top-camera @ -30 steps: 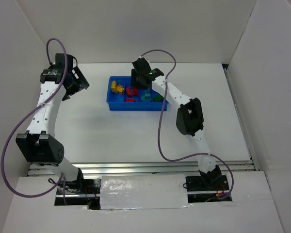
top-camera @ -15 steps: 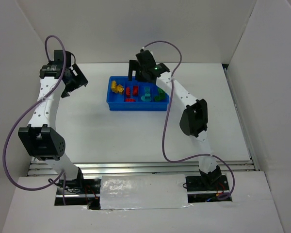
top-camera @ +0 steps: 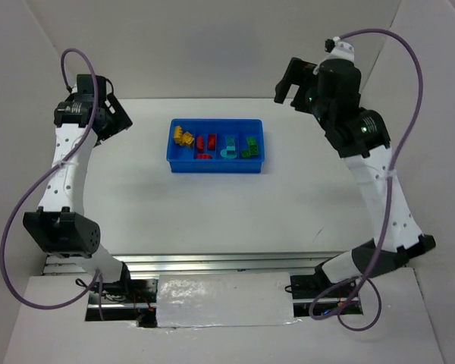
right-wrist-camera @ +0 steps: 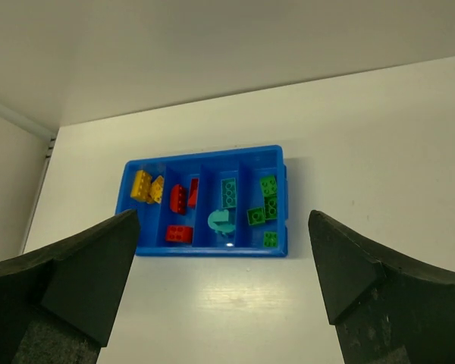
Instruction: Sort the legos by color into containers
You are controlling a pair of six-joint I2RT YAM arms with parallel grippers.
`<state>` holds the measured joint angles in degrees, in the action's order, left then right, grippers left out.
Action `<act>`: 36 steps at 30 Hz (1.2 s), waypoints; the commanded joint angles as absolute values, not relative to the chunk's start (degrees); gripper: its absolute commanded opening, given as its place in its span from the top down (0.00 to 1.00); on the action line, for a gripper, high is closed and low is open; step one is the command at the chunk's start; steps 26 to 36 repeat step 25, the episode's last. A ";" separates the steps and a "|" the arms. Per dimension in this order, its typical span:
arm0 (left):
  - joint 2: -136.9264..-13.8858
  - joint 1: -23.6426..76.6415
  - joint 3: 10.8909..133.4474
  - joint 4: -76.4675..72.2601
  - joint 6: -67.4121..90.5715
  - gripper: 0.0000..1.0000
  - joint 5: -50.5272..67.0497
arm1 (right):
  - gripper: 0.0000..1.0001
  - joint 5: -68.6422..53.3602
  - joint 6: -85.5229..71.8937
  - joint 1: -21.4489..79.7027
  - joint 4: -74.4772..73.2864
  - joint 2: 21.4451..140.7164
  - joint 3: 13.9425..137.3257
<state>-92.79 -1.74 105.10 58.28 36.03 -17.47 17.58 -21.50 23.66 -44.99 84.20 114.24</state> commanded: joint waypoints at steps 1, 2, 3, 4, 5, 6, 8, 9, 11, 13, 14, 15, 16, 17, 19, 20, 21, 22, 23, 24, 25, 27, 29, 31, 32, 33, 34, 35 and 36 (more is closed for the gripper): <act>-84.32 -0.44 103.20 56.61 34.54 0.01 -20.21 | 0.00 20.39 -20.04 24.35 -54.12 81.05 109.88; -82.37 -0.44 99.88 55.91 34.54 0.01 -20.56 | 0.00 20.91 -20.13 24.35 -54.66 79.47 108.82; -80.79 -0.44 98.19 55.20 34.19 0.01 -20.91 | 0.00 21.35 -20.21 24.35 -55.19 76.32 107.76; -77.38 -0.44 96.52 54.76 34.02 0.00 -22.22 | 0.00 21.97 -20.30 24.26 -55.98 74.81 105.58; -75.69 0.78 93.63 54.41 33.75 0.01 -22.93 | 0.00 22.93 -20.56 24.34 -56.33 73.14 104.43; -74.19 1.14 92.39 54.23 33.40 0.01 -23.55 | 0.00 23.37 -20.57 24.35 -56.60 69.82 103.46; -69.54 1.67 88.53 54.32 32.79 0.00 -25.56 | 0.00 24.34 -20.65 24.43 -56.43 66.29 98.89; -66.22 1.84 87.20 53.71 32.44 0.00 -26.01 | 0.00 24.87 -20.83 24.26 -55.64 62.44 97.22; -62.95 2.46 83.61 53.00 32.08 0.00 -26.80 | 0.00 25.13 -21.27 24.17 -54.67 58.56 91.43; -59.16 2.46 82.01 54.22 32.25 0.01 -27.51 | 0.00 25.31 -21.88 24.34 -54.05 53.02 86.95; -58.19 2.46 81.83 55.10 32.52 0.01 -28.55 | 0.00 25.23 -22.15 24.26 -54.31 51.43 86.05; -56.62 2.46 81.91 57.20 32.78 0.01 -29.00 | 0.00 24.79 -22.32 24.34 -55.71 48.81 85.61; -55.82 2.46 81.91 58.09 32.96 0.00 -29.35 | 0.00 24.61 -22.76 24.35 -56.85 47.74 85.78; -54.94 2.46 81.74 58.70 32.96 0.01 -29.53 | 0.00 24.78 -22.94 24.35 -57.82 45.81 85.96; -52.83 2.46 81.21 59.15 32.78 0.01 -29.36 | 0.00 25.75 -23.29 24.17 -60.64 43.96 85.78; -52.56 2.46 81.38 59.41 33.13 0.01 -29.27 | 0.00 25.75 -23.38 24.26 -61.08 42.99 85.35; -52.65 2.46 81.56 59.85 33.22 0.00 -29.18 | 0.00 25.66 -23.55 24.26 -61.43 41.33 84.99; -52.82 2.46 81.65 59.94 33.31 0.01 -28.92 | 0.00 25.58 -23.73 24.26 -61.35 40.61 84.03; -53.00 2.46 81.74 59.94 33.22 0.00 -28.74 | 0.00 25.14 -23.90 24.26 -61.35 40.17 83.76; -53.00 2.46 81.74 59.94 33.40 0.00 -28.65 | 0.00 25.05 -24.34 24.17 -61.70 39.56 83.85; -53.00 2.46 81.91 59.94 33.40 0.00 -28.65 | 0.00 24.96 -24.43 24.26 -61.70 39.46 84.02; -53.00 2.46 81.91 59.94 33.40 0.00 -28.65 | 0.00 24.96 -24.43 24.26 -61.70 39.46 84.02; -53.00 2.46 81.91 59.94 33.40 0.00 -28.65 | 0.00 24.96 -24.43 24.26 -61.70 39.46 84.02; -53.00 2.46 81.91 59.94 33.40 0.00 -28.65 | 0.00 24.96 -24.43 24.26 -61.70 39.46 84.02; -53.00 2.46 81.91 59.94 33.40 0.00 -28.65 | 0.00 24.96 -24.43 24.26 -61.70 39.46 84.02; -53.00 2.46 81.91 59.94 33.40 0.00 -28.65 | 0.00 24.96 -24.43 24.26 -61.70 39.46 84.02; -53.00 2.46 81.91 59.94 33.40 0.00 -28.65 | 0.00 24.96 -24.43 24.26 -61.70 39.46 84.02; -53.00 2.46 81.91 59.94 33.40 0.00 -28.65 | 0.00 24.96 -24.43 24.26 -61.70 39.46 84.02; -53.00 2.46 81.91 59.94 33.40 0.00 -28.65 | 0.00 24.96 -24.43 24.26 -61.70 39.46 84.02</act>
